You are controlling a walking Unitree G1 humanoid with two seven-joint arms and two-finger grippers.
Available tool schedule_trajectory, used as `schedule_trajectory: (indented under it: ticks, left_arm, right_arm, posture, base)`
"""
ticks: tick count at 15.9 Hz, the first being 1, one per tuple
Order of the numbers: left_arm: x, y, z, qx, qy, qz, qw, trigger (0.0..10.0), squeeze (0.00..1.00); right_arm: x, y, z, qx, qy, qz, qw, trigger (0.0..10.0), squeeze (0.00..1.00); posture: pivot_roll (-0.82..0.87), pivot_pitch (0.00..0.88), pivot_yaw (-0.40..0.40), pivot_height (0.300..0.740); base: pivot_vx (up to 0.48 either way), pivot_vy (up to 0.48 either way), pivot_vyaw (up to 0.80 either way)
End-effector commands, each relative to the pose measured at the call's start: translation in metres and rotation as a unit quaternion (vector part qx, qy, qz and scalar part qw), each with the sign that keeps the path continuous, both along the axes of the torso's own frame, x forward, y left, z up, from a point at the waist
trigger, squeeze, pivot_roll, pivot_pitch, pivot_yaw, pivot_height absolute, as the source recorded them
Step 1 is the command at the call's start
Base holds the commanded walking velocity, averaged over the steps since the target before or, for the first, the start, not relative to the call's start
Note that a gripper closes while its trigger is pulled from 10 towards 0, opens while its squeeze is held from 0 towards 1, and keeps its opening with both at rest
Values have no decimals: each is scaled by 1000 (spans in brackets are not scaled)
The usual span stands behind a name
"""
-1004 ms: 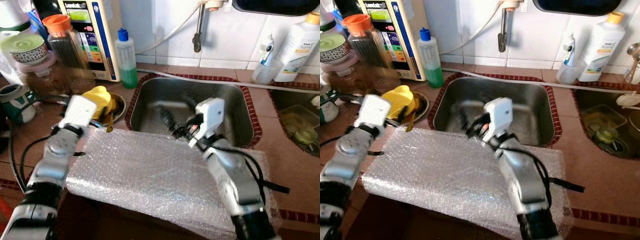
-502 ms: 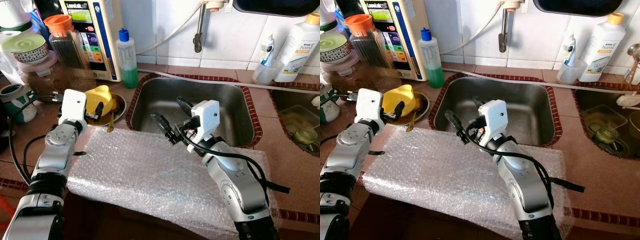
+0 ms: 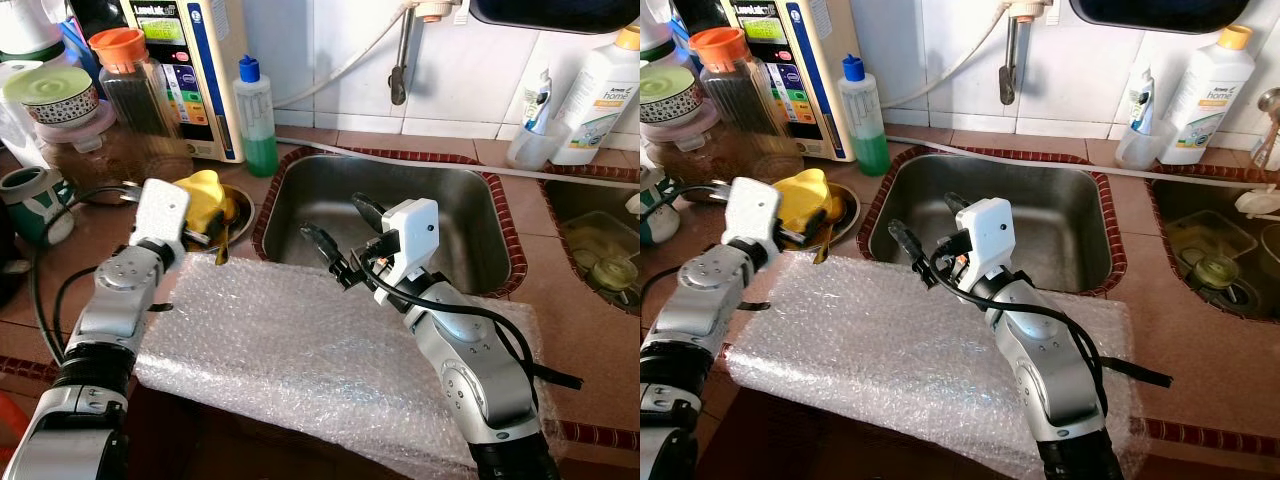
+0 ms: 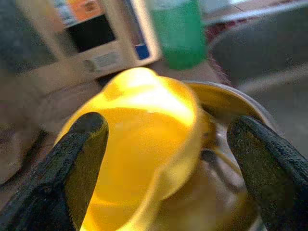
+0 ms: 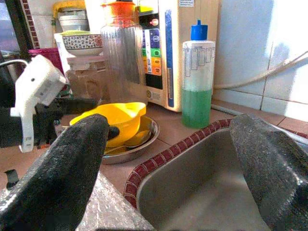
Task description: Kitchen organization
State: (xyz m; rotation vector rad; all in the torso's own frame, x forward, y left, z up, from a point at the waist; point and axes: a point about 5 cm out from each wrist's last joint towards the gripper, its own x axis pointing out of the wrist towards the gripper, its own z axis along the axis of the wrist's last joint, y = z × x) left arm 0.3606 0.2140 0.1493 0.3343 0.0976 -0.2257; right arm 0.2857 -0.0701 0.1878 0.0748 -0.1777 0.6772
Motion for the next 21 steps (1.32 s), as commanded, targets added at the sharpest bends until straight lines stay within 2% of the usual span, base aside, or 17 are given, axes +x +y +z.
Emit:
schedule_trajectory:
  ticks: [1,2,4,5,6,7,8,10,21]
  left_arm:
    - [1,2,5,21,-4,-12,1000,10000,0]
    - [0,2,3,23,3,-17,1000,10000,0]
    - [-2,5,-6,33,38,-24,998,10000,0]
    - [-2,7,-8,34,46,-21,998,10000,0]
    - [-2,10,-9,37,51,-18,998,9137,0]
    - [-2,11,-10,41,55,-17,997,8706,0]
    - [-2,15,-11,40,61,-11,997,3176,0]
    - [-3,18,-11,39,62,-7,997,0,0]
    - [-2,26,-13,45,77,0,996,0,0]
  right_arm:
    - [-1,4,6,-2,-8,4,1000,10000,1000]
    - [-1,4,6,-2,-9,5,1000,10000,1000]
    - [-9,7,8,4,-6,48,999,10000,976]
    - [-12,7,9,3,-3,69,998,10000,796]
    - [-14,7,9,0,-2,84,996,10000,671]
    - [-15,7,10,-4,-1,95,995,10000,647]
    - [-15,5,10,-8,0,100,995,10000,624]
    - [-14,4,10,-12,1,101,995,10000,620]
    - [-12,5,11,-17,-1,100,995,10000,608]
  posture:
    - [21,25,85,740]
    - [21,26,86,740]
    - [19,28,88,740]
    - [18,29,89,740]
    - [16,30,88,740]
    - [16,30,89,740]
    - [16,29,89,740]
    - [19,26,87,740]
    - [26,16,90,740]
  base:
    - [0,0,0]
    - [0,0,0]
    - [0,0,0]
    - [0,0,0]
    - [0,0,0]
    - [0,0,0]
    - [0,0,0]
    - [0,0,0]
    - [0,0,0]
